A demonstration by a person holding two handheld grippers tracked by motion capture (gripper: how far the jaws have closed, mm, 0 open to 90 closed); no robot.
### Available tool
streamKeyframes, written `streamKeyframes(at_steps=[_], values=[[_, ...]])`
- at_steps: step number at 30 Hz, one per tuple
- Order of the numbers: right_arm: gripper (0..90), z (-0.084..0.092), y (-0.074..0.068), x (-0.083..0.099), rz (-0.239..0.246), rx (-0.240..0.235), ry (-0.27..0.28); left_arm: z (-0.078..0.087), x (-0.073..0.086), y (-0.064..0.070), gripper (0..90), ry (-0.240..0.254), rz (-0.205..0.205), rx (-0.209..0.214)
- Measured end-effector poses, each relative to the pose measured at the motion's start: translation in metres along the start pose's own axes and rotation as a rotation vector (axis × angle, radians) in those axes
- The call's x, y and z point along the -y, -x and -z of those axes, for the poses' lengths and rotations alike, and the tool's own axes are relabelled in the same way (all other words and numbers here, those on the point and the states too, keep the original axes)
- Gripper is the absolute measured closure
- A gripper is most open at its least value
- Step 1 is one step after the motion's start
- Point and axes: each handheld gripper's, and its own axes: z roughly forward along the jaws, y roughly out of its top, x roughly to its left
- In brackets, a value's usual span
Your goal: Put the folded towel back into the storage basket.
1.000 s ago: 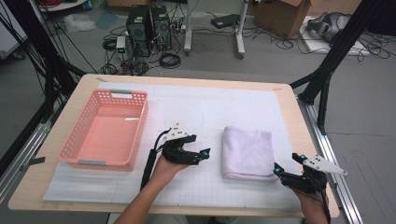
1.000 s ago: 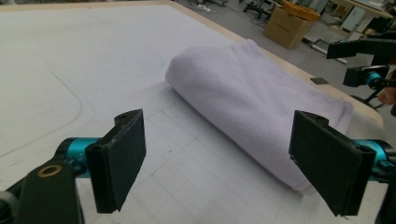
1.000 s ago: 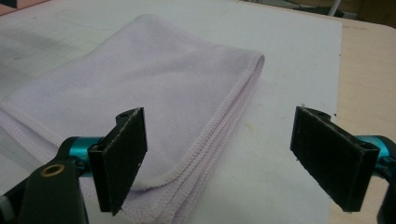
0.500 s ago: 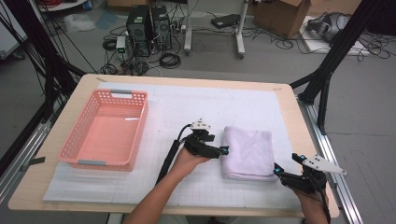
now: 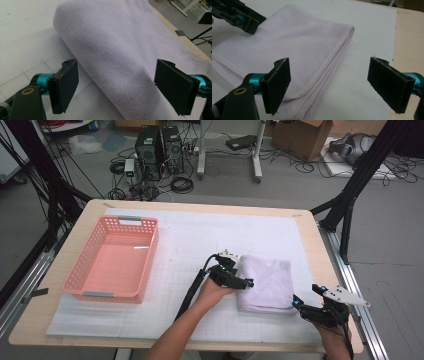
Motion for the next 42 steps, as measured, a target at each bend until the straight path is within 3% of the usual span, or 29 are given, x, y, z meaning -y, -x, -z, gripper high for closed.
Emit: streamKeyframes(at_steps=[6,13,19,28,36,42], values=[[17.4,0.002,0.002,0.001,-0.009,0.003,0.001,-0.010,0.001,0.002,20.7,-0.018,0.028,0.000],[17.3,0.002,0.002,0.001,-0.009,0.000,-0.001,-0.011,0.002,0.004,24.4,-0.021,0.005,-0.015],[17.3,0.001,0.002,0.001,-0.010,-0.001,0.001,-0.012,0.004,0.007,43.4,-0.034,-0.037,0.011],[17.4,0.001,0.002,0.001,-0.010,-0.001,0.000,-0.010,0.009,0.002,64.2,-0.005,0.035,0.078],[17.3,0.002,0.003,0.002,-0.010,0.002,0.001,0.004,0.010,0.005,68.8,0.089,-0.066,0.101],[17.3,0.002,0.002,0.001,-0.010,0.000,0.005,0.025,0.008,0.003,70.0,0.163,-0.162,0.101]])
